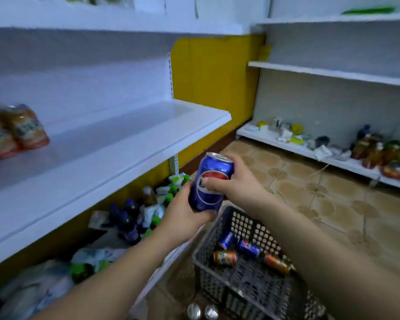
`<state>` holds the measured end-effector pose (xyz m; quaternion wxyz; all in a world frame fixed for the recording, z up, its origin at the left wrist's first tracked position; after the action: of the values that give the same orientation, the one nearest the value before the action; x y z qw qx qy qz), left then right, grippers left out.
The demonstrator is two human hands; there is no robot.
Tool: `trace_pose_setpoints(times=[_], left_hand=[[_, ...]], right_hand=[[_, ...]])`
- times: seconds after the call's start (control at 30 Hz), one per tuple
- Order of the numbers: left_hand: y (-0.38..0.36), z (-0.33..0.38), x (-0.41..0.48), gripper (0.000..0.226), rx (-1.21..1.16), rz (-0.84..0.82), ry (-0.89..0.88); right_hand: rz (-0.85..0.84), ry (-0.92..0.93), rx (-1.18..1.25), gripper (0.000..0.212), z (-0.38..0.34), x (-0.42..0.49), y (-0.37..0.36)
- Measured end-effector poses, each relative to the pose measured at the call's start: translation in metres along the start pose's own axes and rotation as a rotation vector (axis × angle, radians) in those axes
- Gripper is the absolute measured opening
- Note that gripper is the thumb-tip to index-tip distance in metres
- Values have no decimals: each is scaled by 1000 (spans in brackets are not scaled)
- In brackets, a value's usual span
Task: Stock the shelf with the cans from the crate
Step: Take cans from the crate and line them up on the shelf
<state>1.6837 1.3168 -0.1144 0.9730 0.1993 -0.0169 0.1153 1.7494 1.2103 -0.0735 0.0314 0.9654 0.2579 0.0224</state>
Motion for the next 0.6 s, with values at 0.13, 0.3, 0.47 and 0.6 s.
trace_pose_setpoints(times=[0.13, 0.3, 0.47, 0.6], left_hand=[[77, 23, -42, 65, 99, 95, 13], [177, 19, -114, 62, 249, 195, 89], [295, -22, -204, 78, 632, 347, 343], [380, -71, -297, 76, 903, 395, 627]], right_hand=[[-90, 98, -77, 66, -57, -14, -68], [-237, 180, -63, 61, -94, -33, -177], [-433, 214, -89, 65, -113, -58, -301], [-570, 210, -86, 67, -113, -78, -389]])
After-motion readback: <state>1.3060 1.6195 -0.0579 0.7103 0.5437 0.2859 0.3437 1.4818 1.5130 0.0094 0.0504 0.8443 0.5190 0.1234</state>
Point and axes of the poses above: each hand's wrist, its own x-axis towards the middle knuckle, its own y-axis out of the back of the hand, z = x × y, the point moved 10 cm from there along x, towards the middle knuckle, and after that the axes turned 4 degrees about x, right-handed, at the moved point
